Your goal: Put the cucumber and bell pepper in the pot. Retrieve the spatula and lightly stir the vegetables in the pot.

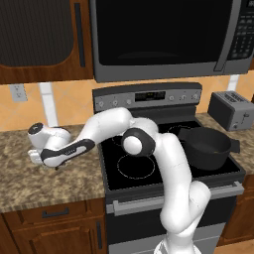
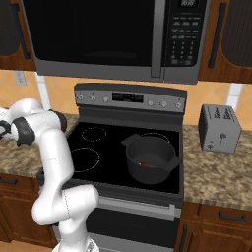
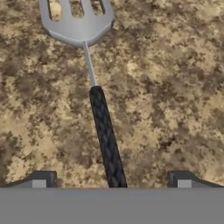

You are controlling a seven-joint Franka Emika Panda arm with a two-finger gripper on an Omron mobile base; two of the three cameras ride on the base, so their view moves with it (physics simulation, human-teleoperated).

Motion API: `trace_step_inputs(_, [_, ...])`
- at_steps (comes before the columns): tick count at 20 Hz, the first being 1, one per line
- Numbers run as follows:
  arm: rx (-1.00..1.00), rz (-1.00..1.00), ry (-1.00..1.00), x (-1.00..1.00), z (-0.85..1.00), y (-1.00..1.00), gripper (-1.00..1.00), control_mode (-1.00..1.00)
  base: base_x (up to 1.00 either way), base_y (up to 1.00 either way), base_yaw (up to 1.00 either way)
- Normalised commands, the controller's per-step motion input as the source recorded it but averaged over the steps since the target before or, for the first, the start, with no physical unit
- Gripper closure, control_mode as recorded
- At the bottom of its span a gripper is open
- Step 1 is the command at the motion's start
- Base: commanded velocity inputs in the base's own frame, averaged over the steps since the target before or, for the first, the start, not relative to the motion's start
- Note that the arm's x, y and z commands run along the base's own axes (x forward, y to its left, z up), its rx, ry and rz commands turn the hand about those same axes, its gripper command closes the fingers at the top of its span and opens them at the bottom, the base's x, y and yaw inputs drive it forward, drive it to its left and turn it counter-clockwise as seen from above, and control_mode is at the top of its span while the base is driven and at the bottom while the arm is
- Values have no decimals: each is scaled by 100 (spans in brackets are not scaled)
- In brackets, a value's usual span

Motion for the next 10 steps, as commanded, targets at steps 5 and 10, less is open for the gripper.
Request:
trace_step_inputs(5, [8,0,0,10,-28,-3,-100,-100,0,0,0])
trace_step_inputs(10, [5,0,0,-3,-39,0,100,-100,0,0,0])
